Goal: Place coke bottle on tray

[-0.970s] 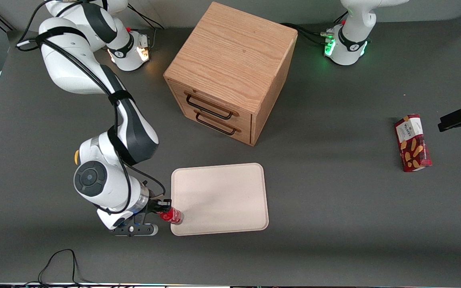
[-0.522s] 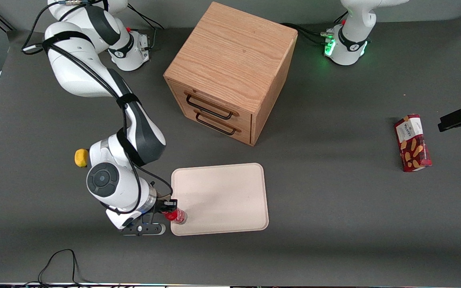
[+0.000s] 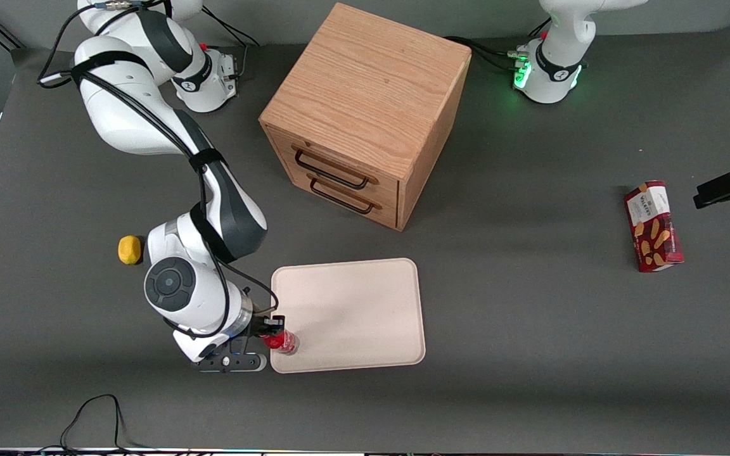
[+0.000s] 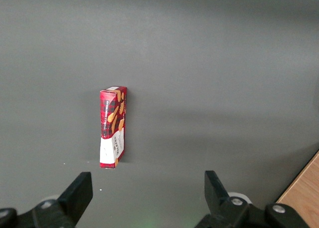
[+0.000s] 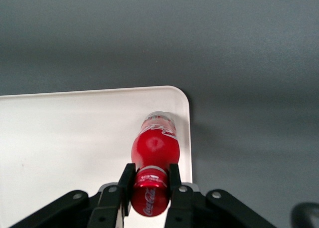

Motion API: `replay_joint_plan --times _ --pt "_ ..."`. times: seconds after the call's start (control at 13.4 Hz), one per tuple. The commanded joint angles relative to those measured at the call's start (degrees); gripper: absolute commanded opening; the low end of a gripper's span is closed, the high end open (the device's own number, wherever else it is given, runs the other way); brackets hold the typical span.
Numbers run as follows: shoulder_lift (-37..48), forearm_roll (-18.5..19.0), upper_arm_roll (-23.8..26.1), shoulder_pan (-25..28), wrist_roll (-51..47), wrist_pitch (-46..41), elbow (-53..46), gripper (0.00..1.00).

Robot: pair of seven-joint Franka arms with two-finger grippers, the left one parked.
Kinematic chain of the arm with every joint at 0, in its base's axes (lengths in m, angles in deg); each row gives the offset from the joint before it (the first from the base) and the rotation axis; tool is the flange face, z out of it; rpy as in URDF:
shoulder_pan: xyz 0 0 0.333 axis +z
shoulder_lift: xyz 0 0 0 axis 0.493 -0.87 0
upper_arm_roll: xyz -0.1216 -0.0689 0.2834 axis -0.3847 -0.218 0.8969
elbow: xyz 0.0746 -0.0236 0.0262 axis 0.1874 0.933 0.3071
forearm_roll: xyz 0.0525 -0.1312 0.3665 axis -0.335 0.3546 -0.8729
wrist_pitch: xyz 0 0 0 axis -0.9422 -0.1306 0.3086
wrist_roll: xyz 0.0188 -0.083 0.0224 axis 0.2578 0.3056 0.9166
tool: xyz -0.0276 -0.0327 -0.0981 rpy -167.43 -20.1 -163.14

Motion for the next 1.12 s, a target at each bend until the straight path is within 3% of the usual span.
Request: replay_joint_plan --times 0.0,0.07,0.15,0.3,0.45,1.04 --pt "-1.26 1.31 -0.18 0.65 -1.81 0.33 -1.85 0.00" --pt "-1.27 1.31 -0.18 0.65 -1.89 0.33 -1.77 0.00" --pt "-1.27 1.31 -0.18 0.57 -1.90 0.33 -1.77 0.20" --pt "-1.53 2.79 -0.27 0.65 -3.38 0.42 -1.59 0.98" --pt "-1.53 5.78 -0.18 1.09 -6.36 0.68 -1.41 1.00" --pt "-0.74 5.62 -0.10 1.18 -7.87 0.51 -1.33 1.00"
